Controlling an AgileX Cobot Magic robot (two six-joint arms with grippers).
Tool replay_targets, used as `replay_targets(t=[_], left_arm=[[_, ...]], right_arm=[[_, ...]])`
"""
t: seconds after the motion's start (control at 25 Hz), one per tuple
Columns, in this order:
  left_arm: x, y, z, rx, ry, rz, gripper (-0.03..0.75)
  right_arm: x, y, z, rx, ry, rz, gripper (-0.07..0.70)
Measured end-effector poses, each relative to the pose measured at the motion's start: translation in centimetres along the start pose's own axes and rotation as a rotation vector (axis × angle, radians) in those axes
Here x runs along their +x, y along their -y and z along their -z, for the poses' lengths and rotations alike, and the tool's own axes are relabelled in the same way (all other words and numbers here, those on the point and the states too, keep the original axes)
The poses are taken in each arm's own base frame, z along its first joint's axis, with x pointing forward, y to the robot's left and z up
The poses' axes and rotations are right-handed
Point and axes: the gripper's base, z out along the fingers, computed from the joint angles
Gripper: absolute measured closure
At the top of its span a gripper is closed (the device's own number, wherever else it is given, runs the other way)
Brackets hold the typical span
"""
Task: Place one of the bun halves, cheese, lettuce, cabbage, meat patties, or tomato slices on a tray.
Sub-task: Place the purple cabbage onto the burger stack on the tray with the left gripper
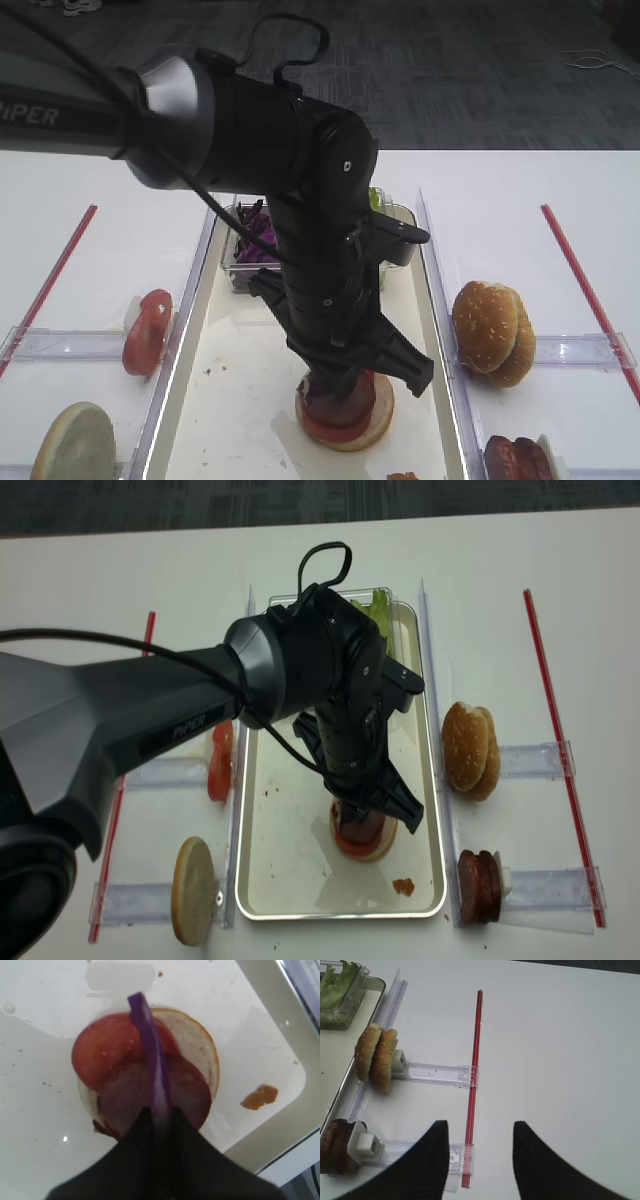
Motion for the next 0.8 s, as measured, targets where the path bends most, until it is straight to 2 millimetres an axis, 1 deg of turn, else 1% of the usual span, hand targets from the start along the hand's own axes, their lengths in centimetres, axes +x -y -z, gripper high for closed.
replay_targets(t=[0.2, 0.44, 0.64, 0.8], left_arm=[[0.01, 0.01, 0.00, 0.001, -0.001, 0.003, 0.617], [0.01, 0.03, 0.00, 0.003, -0.001, 0.004, 0.523], [0.02, 0.03, 0.00, 0.003, -0.002, 0.004, 0.493], [0.02, 0.03, 0.00, 0.003, -0.002, 0.004, 0.438]], right_arm=[[0.00, 0.00, 0.00, 0.000, 0.000, 0.000, 0.303], [0.00, 0.00, 0.00, 0.000, 0.000, 0.000, 0.303], [0.00, 0.00, 0.00, 0.000, 0.000, 0.000, 0.303], [0.00, 0.00, 0.00, 0.000, 0.000, 0.000, 0.303]])
